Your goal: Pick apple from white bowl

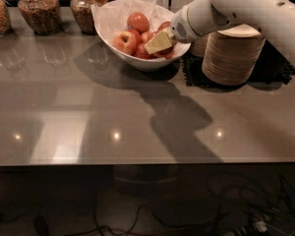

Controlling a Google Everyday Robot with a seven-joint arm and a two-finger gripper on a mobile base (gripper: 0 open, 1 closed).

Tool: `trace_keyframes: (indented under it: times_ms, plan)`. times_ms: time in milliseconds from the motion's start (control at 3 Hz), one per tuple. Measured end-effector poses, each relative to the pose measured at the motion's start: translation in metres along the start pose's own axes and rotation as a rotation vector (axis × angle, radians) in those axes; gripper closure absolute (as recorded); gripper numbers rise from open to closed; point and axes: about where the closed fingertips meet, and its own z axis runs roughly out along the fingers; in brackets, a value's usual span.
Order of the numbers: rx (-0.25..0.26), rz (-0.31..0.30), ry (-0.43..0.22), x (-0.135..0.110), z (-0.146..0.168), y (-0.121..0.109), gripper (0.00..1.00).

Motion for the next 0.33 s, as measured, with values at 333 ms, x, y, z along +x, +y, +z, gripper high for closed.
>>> trace_keyframes:
  times_ms: [333]
  plan:
    - [-0.018,-0.039,-0.056,-0.0109,-0.0158,0.002,1.0]
